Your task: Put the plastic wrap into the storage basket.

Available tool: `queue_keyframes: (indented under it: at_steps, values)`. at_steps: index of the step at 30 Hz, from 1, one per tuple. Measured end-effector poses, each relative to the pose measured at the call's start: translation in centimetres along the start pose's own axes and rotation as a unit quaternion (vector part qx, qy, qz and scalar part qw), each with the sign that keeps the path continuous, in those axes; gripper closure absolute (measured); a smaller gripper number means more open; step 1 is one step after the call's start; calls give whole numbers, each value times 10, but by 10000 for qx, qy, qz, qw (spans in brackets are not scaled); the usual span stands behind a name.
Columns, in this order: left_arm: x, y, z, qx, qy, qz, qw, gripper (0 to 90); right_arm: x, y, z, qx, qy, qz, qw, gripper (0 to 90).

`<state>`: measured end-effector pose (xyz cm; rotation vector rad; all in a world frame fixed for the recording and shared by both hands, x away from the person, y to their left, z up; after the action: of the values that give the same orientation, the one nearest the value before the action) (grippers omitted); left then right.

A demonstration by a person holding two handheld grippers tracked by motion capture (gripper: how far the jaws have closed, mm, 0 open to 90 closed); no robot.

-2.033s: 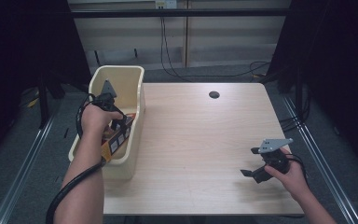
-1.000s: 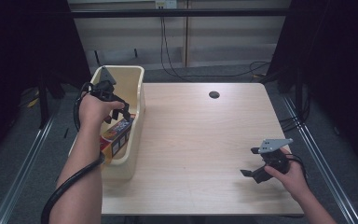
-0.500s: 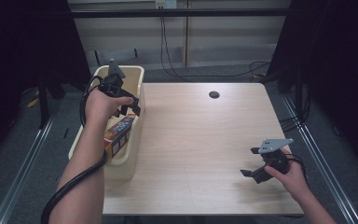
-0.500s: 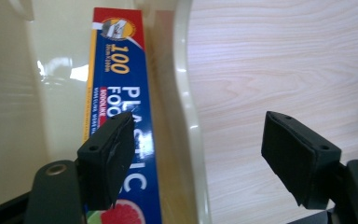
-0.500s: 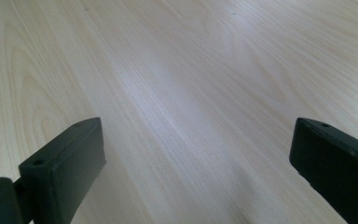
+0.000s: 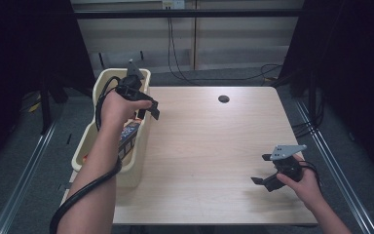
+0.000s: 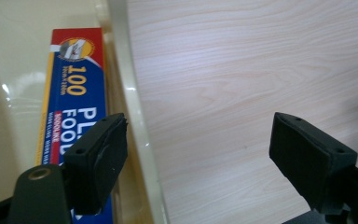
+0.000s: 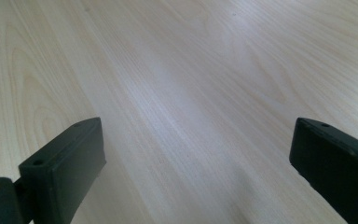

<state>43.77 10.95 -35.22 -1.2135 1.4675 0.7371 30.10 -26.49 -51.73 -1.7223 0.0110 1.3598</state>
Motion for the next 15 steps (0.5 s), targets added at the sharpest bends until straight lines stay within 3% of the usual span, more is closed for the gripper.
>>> queue_keyframes:
  at_steps: [15]
  values:
    - [16, -9, -26, 344, 132, -79, 9993, 160, 0, 0, 0, -20, 2, 4, 10000, 32]
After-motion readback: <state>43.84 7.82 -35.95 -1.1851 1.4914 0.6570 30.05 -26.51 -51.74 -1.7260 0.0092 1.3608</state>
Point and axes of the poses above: each handheld gripper's, and its own axes: x roughly forward along the jaws, y roughly out of its underside, z roughly to its left, the point moved 7 cm from there along x, roughly forward along the jaws, and after that the axes turned 7 degrees about z, right-handed, at the moved point
